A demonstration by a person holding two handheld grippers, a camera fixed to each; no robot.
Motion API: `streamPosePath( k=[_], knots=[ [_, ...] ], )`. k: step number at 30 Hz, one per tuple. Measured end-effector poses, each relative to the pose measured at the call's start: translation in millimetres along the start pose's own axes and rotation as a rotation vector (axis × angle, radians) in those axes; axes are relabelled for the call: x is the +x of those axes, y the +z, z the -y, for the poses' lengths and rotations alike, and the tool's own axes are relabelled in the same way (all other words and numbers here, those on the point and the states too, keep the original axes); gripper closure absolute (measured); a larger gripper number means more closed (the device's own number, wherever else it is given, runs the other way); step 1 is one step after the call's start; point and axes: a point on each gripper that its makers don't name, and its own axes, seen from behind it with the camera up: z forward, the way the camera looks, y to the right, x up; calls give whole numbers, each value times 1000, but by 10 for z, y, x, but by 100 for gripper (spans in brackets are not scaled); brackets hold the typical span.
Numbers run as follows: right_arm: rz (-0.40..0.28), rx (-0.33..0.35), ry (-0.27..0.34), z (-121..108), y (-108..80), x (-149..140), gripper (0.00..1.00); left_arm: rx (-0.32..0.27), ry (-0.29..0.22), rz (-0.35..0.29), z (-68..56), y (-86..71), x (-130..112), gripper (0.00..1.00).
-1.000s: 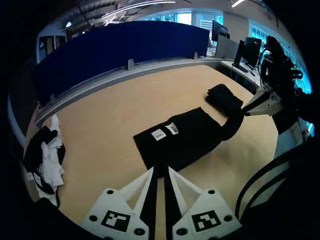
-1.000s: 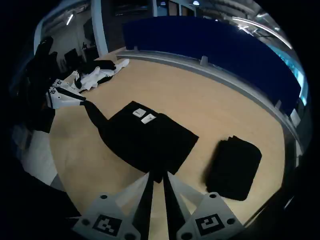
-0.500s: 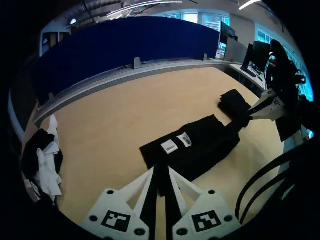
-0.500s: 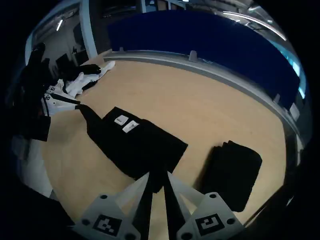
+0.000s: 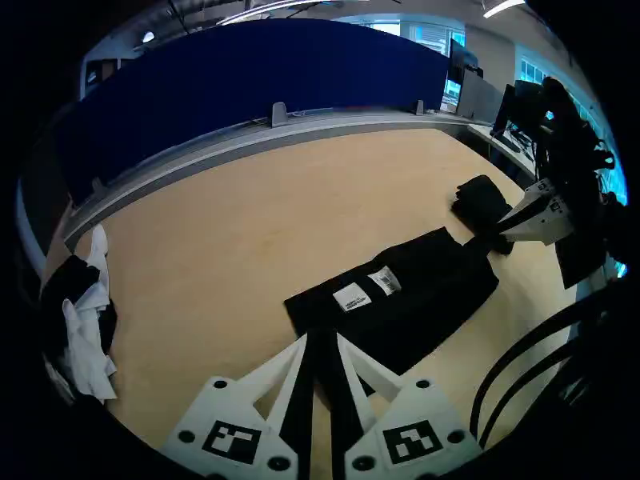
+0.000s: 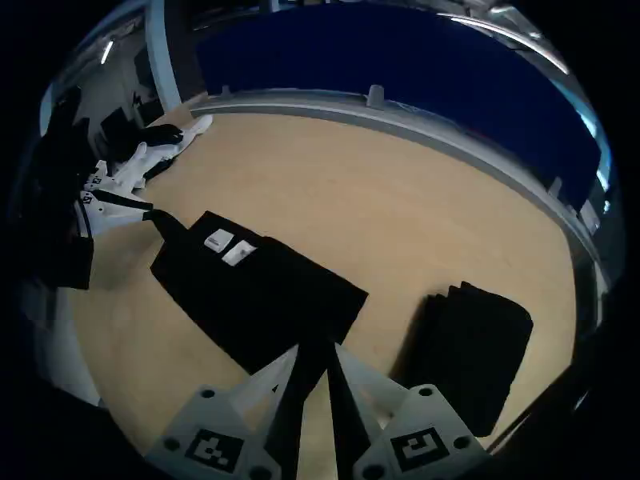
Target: Fold towel
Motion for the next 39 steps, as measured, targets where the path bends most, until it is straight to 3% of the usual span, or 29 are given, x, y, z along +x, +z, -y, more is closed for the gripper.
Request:
streamPosePath(
  k=[29,35,39],
  knots=[
    [40,-38,43,-117,367,-94,78,32,-3,31,97,434,-75,89],
    [37,-64,46,-190,383,-84,65,46,-8,27,138,450,-56,81],
    [29,-87,38,-248,381,-63,61,55,-7,22,164,433,-36,68]
  ],
)
